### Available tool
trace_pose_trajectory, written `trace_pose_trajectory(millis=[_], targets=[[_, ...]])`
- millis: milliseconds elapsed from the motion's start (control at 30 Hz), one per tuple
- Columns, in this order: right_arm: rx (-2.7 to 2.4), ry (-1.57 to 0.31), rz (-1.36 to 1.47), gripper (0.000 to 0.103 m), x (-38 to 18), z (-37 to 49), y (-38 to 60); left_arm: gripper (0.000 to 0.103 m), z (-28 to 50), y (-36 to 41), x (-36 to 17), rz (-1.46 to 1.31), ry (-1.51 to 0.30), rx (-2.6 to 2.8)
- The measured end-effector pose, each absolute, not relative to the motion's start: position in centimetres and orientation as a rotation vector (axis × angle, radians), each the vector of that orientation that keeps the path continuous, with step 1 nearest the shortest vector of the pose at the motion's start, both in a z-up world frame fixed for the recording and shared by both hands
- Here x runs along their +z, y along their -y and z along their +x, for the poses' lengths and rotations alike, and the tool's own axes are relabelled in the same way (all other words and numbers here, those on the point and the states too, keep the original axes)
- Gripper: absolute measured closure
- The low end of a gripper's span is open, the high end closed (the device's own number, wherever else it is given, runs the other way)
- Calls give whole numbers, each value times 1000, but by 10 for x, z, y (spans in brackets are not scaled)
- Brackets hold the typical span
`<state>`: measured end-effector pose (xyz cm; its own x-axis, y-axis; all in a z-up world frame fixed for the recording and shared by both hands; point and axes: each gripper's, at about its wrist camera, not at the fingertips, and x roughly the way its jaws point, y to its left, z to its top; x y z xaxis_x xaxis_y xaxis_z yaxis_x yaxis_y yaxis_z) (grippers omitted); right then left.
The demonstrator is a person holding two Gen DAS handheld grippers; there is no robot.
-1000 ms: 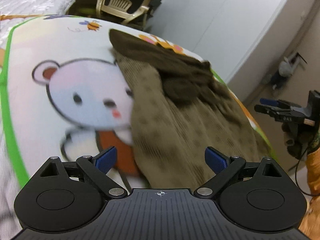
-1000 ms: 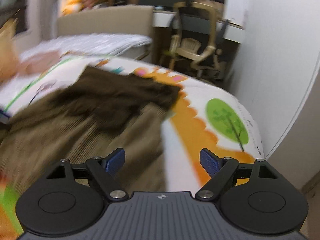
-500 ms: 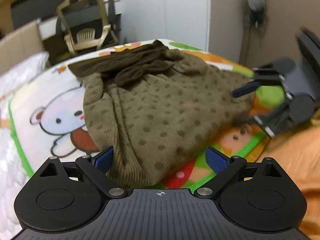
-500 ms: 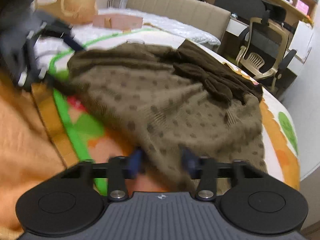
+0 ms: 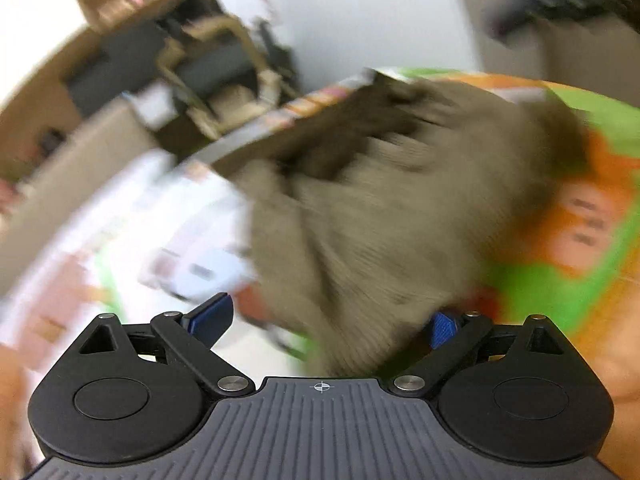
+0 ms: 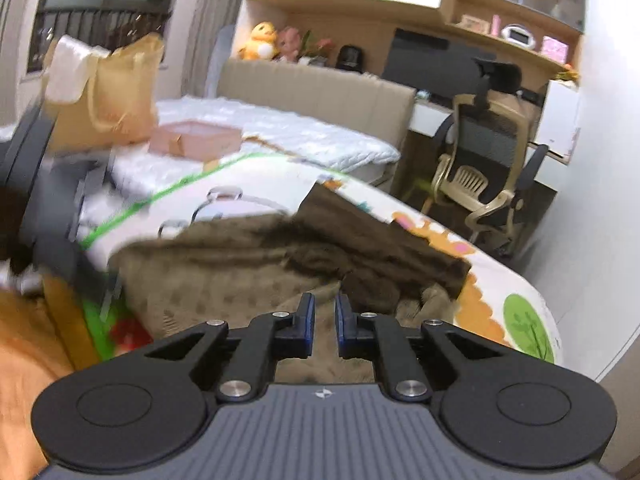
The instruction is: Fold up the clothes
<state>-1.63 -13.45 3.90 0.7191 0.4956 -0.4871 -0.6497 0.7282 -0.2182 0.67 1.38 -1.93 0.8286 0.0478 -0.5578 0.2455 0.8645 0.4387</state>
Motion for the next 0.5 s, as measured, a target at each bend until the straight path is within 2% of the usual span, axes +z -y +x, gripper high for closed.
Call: trace_pose_trajectory(millis=[33,67,100,233,300,400,500], targets=[[654,-425,-411,78,33,-18,134,4,12,-21,-10,516,-556,-68],[656,-430,-423,61,28,-20,135,4,17,-30,1,496,-522,-22],[656,-436,-424,50,24,-21,136,4,23,-40,14,471,-491,21],[684,-489,-439,46,5,-27,131,4,40,-59,47,416,-416,102],[668,-508,-509,38,-10,-29,125,4,46,-60,51,408,-413,104],[551,-521,-623,37,-35,-23,125,4,47,-58,45,397,-445,78],[364,-437,-634,38,-36,-16,142,4,35,-56,33,388,-484,34]])
